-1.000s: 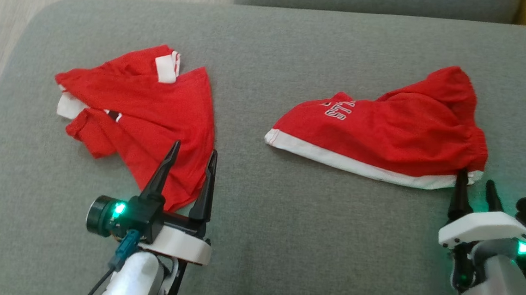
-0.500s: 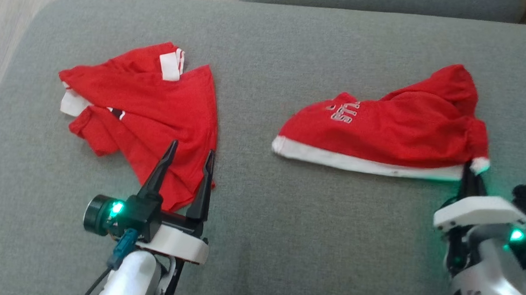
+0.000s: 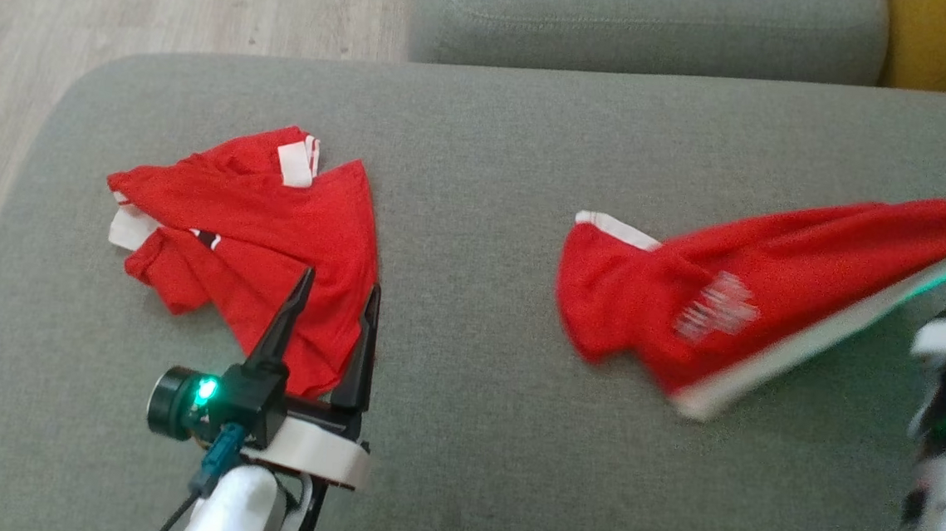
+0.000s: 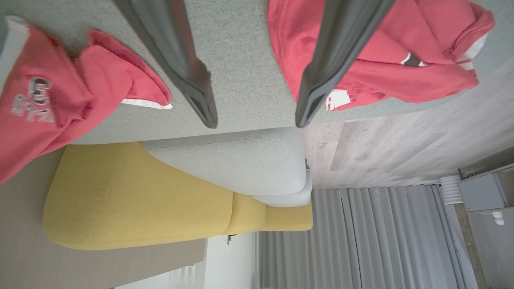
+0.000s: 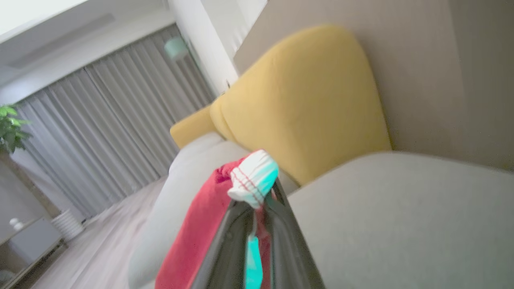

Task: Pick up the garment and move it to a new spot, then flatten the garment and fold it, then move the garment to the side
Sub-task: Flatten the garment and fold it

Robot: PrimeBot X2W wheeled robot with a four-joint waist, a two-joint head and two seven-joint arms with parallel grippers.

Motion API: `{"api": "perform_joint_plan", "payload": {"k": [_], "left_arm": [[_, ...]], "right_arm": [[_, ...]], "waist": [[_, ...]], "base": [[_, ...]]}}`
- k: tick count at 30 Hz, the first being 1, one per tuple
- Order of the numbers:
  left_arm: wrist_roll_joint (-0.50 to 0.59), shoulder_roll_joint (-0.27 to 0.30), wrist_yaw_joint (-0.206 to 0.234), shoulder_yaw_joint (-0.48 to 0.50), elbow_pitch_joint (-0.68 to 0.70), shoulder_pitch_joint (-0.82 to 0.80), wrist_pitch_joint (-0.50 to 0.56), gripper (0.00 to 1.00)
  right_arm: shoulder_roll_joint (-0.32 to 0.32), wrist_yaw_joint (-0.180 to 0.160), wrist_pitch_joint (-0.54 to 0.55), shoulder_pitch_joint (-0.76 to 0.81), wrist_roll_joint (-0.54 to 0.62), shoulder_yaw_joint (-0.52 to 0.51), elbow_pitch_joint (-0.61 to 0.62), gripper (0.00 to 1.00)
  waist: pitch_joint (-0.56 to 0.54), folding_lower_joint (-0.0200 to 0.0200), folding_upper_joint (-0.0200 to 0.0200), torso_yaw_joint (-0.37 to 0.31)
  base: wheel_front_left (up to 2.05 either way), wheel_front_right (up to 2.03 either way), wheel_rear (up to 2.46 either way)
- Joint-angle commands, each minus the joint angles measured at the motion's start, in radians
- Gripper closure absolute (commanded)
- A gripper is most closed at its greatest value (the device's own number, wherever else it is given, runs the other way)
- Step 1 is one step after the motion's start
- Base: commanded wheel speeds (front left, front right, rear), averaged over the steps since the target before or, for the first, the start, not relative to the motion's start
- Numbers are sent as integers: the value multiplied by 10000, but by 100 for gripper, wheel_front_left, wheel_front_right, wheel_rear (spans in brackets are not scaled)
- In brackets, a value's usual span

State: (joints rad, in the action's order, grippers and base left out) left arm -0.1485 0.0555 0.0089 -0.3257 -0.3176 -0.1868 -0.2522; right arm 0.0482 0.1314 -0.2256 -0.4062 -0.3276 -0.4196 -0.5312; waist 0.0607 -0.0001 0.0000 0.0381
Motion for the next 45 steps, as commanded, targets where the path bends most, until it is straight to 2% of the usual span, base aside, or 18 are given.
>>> {"api": "perform_joint_plan", "payload": {"k": [1,7,10,13,18,25,27,28,29,33,37,40,45], "left_arm": [[10,-6,9,354,291,-141,-95,0],[-36,-18,2,364,360,17,-95,0],[-43,-24,-10,328,372,75,-95,0],[-53,-29,-25,292,385,78,-95,0],[-35,-35,-78,233,327,-97,-95,0],[-37,-42,-126,81,242,-284,-95,0],[-53,-44,-136,60,209,-311,-95,0],[-62,-44,-135,49,195,-320,-95,0],[-64,-45,-128,40,188,-332,-95,0],[-64,-47,-62,101,228,-383,-95,0],[-80,-48,-33,163,291,-390,-95,0],[-81,-48,-32,224,348,-392,-95,0],[-61,-49,-38,313,440,-366,-95,0]], "right_arm": [[266,-7,163,-1020,253,12,739,100],[678,-7,1610,-2640,1394,-246,2625,100],[705,-7,2128,-3075,1883,264,3288,100],[664,-7,2644,-3040,2299,1387,3402,100],[428,-7,3152,-2078,2681,3598,2326,100],[60,-7,2293,-674,3101,6041,-367,100],[32,-7,2041,-525,2780,6504,-948,100],[29,-7,1900,-504,2533,6799,-1121,34],[27,-7,1837,-496,2258,7146,-1274,0],[23,-7,1535,-663,1678,8023,-1509,0],[22,-7,1274,-846,1674,7906,-1579,0],[22,-7,878,-999,2153,7271,-1495,0],[21,-7,244,-714,2552,5509,-901,0]], "waist": [[-103,1,0,59],[-252,1,0,387],[-246,1,0,610],[-143,1,0,844],[93,1,0,1329],[354,1,0,1960],[375,1,0,2058],[377,1,0,2088],[381,1,0,2109],[356,1,0,1995],[285,1,0,1757],[185,1,0,1445],[-10,1,0,801]], "base": [[0,0,0],[0,0,0],[0,0,0],[0,0,0],[0,0,0],[0,0,0],[0,0,0],[0,0,0],[0,0,0],[0,0,0],[0,0,0],[0,0,0],[0,0,0]]}}
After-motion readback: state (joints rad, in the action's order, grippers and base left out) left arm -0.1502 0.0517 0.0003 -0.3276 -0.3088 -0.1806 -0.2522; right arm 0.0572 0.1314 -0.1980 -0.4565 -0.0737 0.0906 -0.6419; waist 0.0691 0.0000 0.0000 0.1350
